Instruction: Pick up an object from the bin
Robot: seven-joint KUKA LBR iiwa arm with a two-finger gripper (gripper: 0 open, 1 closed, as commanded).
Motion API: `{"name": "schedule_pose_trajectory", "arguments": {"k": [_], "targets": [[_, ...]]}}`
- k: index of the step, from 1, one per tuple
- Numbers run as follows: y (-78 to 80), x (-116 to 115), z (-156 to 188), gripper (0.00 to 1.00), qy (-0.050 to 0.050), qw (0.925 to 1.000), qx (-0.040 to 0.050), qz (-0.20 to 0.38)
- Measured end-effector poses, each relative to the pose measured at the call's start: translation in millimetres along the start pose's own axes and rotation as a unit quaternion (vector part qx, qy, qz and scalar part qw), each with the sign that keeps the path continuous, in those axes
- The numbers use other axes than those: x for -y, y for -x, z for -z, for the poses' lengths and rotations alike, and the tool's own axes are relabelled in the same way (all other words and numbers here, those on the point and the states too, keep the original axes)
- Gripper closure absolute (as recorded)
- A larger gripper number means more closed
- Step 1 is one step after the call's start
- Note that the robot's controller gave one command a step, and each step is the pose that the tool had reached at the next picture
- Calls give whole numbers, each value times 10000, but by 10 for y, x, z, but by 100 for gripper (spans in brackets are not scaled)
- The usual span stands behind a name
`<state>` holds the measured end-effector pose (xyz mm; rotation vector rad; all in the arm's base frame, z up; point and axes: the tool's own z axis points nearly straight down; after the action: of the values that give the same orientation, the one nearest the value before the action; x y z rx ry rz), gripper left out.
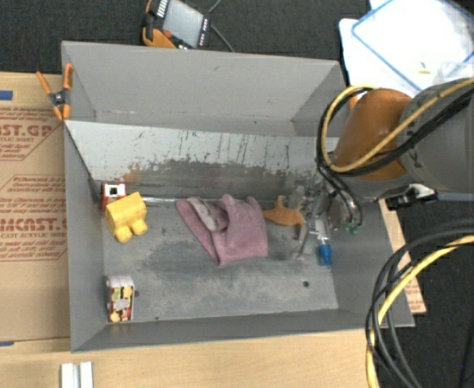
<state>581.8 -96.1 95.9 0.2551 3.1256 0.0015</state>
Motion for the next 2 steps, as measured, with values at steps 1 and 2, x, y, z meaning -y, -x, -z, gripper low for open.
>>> {"name": "schedule_pose_trajectory", "arguments": {"k": [1, 2], "targets": [[53, -66, -240, 0, -1, 9999, 70, -108], [47, 8, -207, 0, 0, 9999, 56, -127]]}}
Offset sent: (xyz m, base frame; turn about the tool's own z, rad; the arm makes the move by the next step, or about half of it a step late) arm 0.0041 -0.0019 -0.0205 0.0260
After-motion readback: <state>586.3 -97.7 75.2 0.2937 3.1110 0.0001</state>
